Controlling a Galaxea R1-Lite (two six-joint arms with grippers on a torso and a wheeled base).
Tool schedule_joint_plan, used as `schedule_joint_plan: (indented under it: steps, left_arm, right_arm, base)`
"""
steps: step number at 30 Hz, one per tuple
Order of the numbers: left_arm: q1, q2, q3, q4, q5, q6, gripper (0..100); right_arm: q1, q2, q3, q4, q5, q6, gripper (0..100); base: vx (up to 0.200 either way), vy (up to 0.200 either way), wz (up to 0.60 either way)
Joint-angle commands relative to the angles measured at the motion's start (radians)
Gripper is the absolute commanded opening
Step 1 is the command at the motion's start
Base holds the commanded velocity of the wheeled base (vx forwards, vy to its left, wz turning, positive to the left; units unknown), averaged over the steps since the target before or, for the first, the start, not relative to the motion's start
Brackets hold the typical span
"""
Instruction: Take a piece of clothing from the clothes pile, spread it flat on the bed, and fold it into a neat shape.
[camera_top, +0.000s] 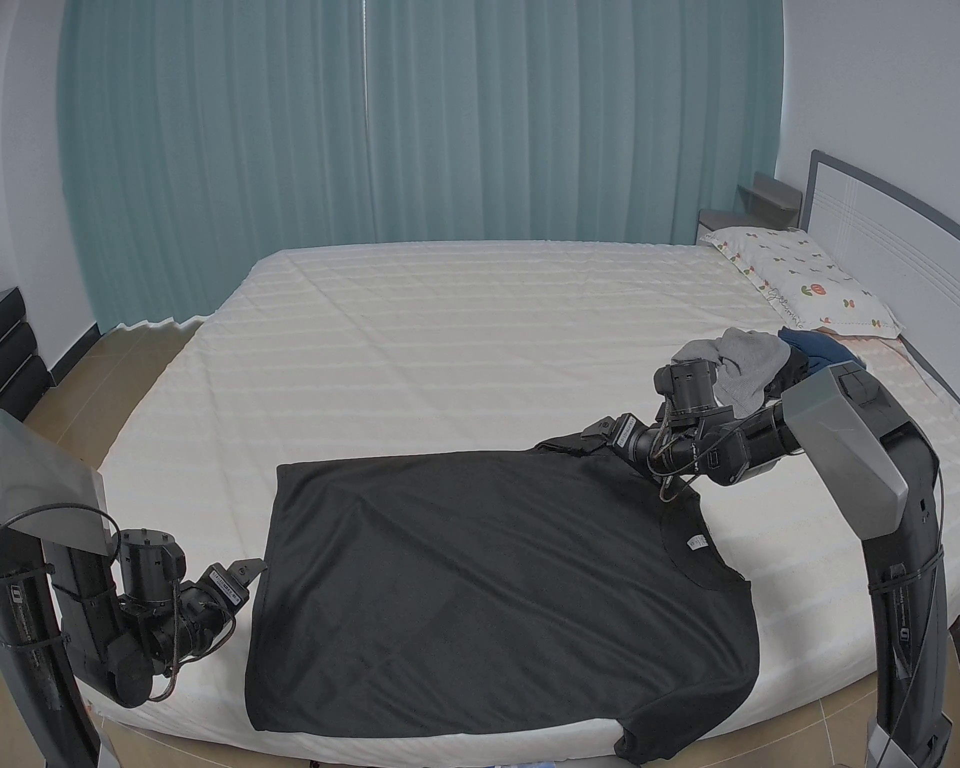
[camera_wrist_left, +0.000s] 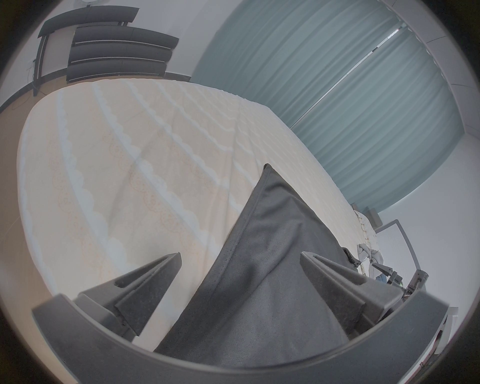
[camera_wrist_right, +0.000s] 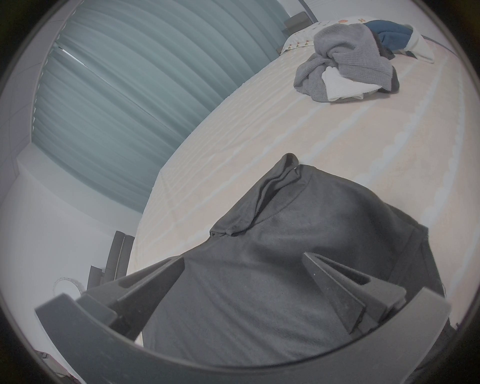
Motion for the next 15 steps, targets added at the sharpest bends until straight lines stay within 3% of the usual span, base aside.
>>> schedule_joint_plan:
  steps: [1, 15]
  left_arm:
    - [-0.001, 0.004, 0.003, -0.011, 0.001, 0.000, 100]
    - [-0.009, 0.024, 0.001, -0.013, 0.002, 0.003, 100]
  right_arm:
    - [-0.001, 0.055, -0.059, 0.004, -0.001, 0.001, 100]
    - [0.001, 0.234, -0.334, 0.054, -0.081, 0.008, 100]
  base:
    - [0.000, 0.000, 0.00]
    - [0.000, 0.000, 0.00]
